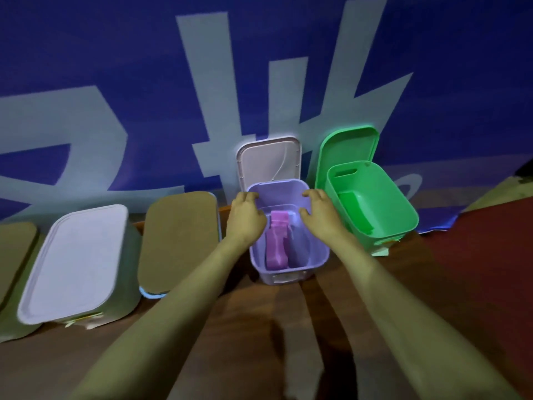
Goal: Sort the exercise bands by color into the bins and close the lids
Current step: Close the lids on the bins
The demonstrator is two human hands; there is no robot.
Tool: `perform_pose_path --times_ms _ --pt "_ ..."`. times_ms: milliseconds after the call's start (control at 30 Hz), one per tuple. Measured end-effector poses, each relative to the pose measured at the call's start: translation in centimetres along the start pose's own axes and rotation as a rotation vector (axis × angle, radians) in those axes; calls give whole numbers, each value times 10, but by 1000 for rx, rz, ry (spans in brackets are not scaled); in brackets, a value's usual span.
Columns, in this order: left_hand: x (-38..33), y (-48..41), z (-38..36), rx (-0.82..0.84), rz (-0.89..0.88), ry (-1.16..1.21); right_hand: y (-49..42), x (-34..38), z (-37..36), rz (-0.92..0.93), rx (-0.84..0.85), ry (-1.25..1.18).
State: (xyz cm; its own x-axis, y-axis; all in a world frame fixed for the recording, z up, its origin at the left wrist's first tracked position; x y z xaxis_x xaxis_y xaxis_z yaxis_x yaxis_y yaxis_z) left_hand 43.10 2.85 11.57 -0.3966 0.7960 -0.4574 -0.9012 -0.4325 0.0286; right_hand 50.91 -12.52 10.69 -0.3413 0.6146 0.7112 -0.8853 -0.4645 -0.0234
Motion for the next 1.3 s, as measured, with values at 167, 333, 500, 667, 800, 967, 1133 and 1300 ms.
perform_pose_path --times_ms 167,333,500,667,800,967,1133,1300 --pt "7 -6 -46 199 289 -136 -14 -41 0 -80 208 42" --pt "14 7 -67 126 373 -143 -15 -55 -7 -42 281 -2" --pt "10 7 -62 79 374 -35 -25 -61 -7 -46 300 -44" --pt "7 -9 -44 5 387 171 -50 -56 2 -80 236 -116" --pt "1 -41 -26 -16 364 250 -80 -40 10 -92 166 -173" --pt "5 -81 -4 -86 407 370 -119 -23 12 -136 70 -286" --pt "14 -103 -4 -77 409 520 -139 -26 -3 -203 2 -419" --pt "21 -103 -7 -92 441 634 -140 -25 -6 -207 -62 -514"
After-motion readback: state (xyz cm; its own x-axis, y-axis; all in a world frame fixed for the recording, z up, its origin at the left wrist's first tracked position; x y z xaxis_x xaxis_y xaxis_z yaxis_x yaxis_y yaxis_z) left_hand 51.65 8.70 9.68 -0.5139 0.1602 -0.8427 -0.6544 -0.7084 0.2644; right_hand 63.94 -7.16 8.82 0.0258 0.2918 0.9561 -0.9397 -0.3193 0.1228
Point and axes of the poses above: each hand's wrist, its own y-axis away from the middle knuckle, its own z-axis out of the back of the hand, x = y × z, the point moved 8 cm from there along -y, towards the middle knuckle, and after that the axes turned 11 degrees about -y, right-handed, at the moved point
